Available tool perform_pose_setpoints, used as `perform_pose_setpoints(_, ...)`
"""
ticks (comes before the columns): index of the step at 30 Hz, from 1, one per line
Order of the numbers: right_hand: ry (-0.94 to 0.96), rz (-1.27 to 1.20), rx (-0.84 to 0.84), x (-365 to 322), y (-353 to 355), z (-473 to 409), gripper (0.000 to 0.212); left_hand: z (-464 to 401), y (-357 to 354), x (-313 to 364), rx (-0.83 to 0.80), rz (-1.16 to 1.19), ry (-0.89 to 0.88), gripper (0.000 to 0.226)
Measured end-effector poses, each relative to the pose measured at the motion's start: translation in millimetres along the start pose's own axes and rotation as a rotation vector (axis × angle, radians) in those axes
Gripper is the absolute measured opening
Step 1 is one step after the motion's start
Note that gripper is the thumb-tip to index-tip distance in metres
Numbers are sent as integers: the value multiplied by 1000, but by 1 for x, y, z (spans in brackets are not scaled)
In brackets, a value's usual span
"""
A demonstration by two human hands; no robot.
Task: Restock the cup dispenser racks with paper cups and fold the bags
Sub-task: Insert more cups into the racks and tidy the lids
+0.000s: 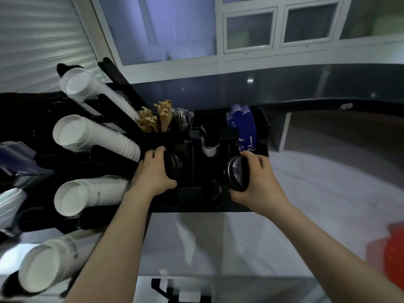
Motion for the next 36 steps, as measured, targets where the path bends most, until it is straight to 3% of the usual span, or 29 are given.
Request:
perform_pose_setpoints(7, 101, -133, 30, -30, 7, 22, 93, 93, 43, 37, 209, 160, -166, 97)
perform_pose_setpoints(14, 251, -304, -57, -96, 11, 55, 87, 181, 100, 12, 404, 341, -122, 94)
perform_pose_setpoints(23, 363, -353, -173, -229, -44, 100, 88, 254, 149, -134, 549, 386, 38, 93)
perform_pose_setpoints(32, 314, -396, 8, -364, -173, 117, 83, 271, 177, -332, 475, 350, 69, 91)
perform_pose_setpoints(36, 233, -343, -57, -383, -220, 121, 85, 248, 177, -375, 398, 367, 44, 91)
Point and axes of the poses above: each hand's wrist, its own z-axis away from the middle knuckle, its own y-axis out of the back of the hand, x = y × z, the point moved 1 cm from there along -z, towards the middle knuckle, and after that the axes turned 4 degrees about y, right-handed, at the moved point
